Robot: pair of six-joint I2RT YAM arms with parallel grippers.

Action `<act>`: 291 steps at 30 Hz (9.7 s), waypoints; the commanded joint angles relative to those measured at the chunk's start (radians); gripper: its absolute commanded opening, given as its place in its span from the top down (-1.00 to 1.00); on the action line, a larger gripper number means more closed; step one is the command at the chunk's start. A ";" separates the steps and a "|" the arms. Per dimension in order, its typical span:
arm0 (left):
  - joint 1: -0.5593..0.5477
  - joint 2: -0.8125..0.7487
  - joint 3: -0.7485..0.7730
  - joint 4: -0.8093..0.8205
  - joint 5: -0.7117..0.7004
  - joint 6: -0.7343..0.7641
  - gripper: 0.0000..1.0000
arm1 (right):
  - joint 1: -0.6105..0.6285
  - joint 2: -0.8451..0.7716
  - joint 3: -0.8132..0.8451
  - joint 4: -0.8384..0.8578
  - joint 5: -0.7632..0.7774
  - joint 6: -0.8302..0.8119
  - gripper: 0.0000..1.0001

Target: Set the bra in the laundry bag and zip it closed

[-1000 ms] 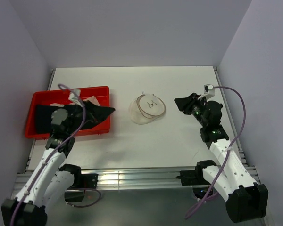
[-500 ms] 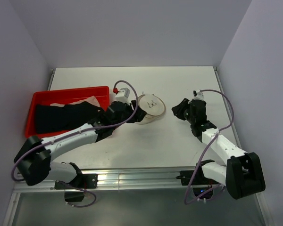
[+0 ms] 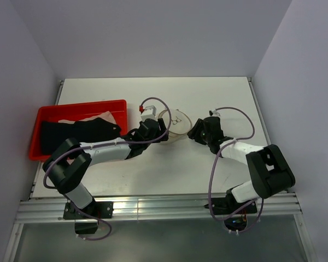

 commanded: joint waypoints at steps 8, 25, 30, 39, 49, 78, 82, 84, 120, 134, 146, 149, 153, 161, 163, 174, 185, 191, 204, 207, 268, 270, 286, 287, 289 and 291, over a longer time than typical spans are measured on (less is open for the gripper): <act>0.003 0.060 0.015 0.139 -0.045 0.020 -0.34 | 0.005 0.082 -0.007 0.267 0.075 0.168 0.02; 0.034 0.125 0.032 0.178 -0.053 0.035 -0.06 | -0.007 0.259 0.050 0.331 0.047 0.262 0.34; 0.043 0.132 0.041 0.184 -0.053 0.041 0.05 | -0.007 0.193 0.007 0.350 0.076 0.265 0.76; 0.057 0.119 0.017 0.198 -0.042 0.049 0.85 | 0.029 -0.086 -0.082 0.249 0.131 0.279 0.99; 0.043 0.077 -0.097 0.317 0.093 0.075 1.00 | 0.085 -0.336 -0.077 0.060 0.143 0.458 1.00; -0.005 0.088 -0.071 0.354 0.205 0.193 1.00 | -0.007 0.426 0.795 0.037 0.256 0.871 -0.38; -0.003 0.050 -0.066 0.310 0.168 0.212 1.00 | -0.007 0.354 0.728 0.051 0.255 0.622 -0.40; 0.001 0.022 -0.051 0.276 0.138 0.204 0.90 | -0.010 0.285 0.635 0.072 0.248 0.518 -0.38; 0.948 -0.462 -0.089 -0.438 0.064 -0.060 -0.12 | 0.135 -0.303 0.016 -0.012 0.078 -0.080 0.62; 0.951 -0.142 0.032 -0.454 0.049 -0.003 -0.24 | 0.166 -0.324 0.023 -0.021 0.073 -0.096 0.57; 0.948 -0.116 -0.002 -0.401 0.084 -0.015 0.48 | 0.175 -0.312 0.030 -0.026 0.073 -0.102 0.55; 0.946 -0.101 0.001 -0.408 0.079 -0.014 1.00 | 0.175 -0.321 0.030 -0.030 0.082 -0.105 0.54; 0.945 -0.128 0.000 -0.410 0.082 -0.014 1.00 | 0.175 -0.339 0.025 -0.032 0.096 -0.108 0.53; 0.798 -0.450 0.017 -0.425 0.017 0.020 0.99 | 0.175 -0.344 0.022 -0.032 0.107 -0.108 0.53; 0.717 -0.513 0.041 -0.442 -0.038 0.034 0.99 | 0.175 -0.349 0.022 -0.035 0.113 -0.112 0.53; 0.327 -0.730 0.166 -0.506 0.122 0.153 1.00 | 0.175 -0.457 -0.030 -0.027 0.277 -0.091 0.31; -0.204 -0.650 0.179 -0.501 0.182 0.275 0.99 | 0.174 -0.632 -0.096 -0.023 0.447 -0.077 0.26; -0.288 -0.524 0.106 -0.473 0.253 0.250 1.00 | 0.172 -0.694 -0.079 -0.075 0.476 -0.091 0.24; -0.322 -0.400 0.063 -0.376 0.018 0.166 -0.65 | 0.172 -0.652 0.066 -0.332 0.210 -0.221 0.08; -0.302 -0.481 0.055 -0.362 -0.040 0.167 -0.58 | 0.187 -0.574 0.096 -0.398 0.087 -0.241 0.08; -0.175 -0.863 -0.279 -0.362 -0.007 -0.003 -0.49 | 0.301 -0.316 0.014 -0.152 -0.212 -0.140 1.00; -0.175 -0.868 -0.273 -0.350 0.004 -0.002 -0.54 | 0.301 -0.391 0.026 -0.153 -0.211 -0.129 1.00; -0.173 -0.905 -0.344 -0.197 0.187 0.080 -0.95 | 0.301 -0.563 0.134 0.040 -0.160 0.065 1.00; -0.173 -0.900 -0.342 -0.197 0.179 0.084 -0.97 | 0.301 -0.577 0.140 0.045 -0.159 0.075 1.00; -0.173 -0.886 -0.334 -0.185 0.161 0.104 -0.98 | 0.301 -0.594 0.145 0.054 -0.151 0.099 1.00; -0.173 -0.879 -0.334 -0.149 0.158 0.114 -0.98 | 0.301 -0.617 0.143 0.063 -0.143 0.125 1.00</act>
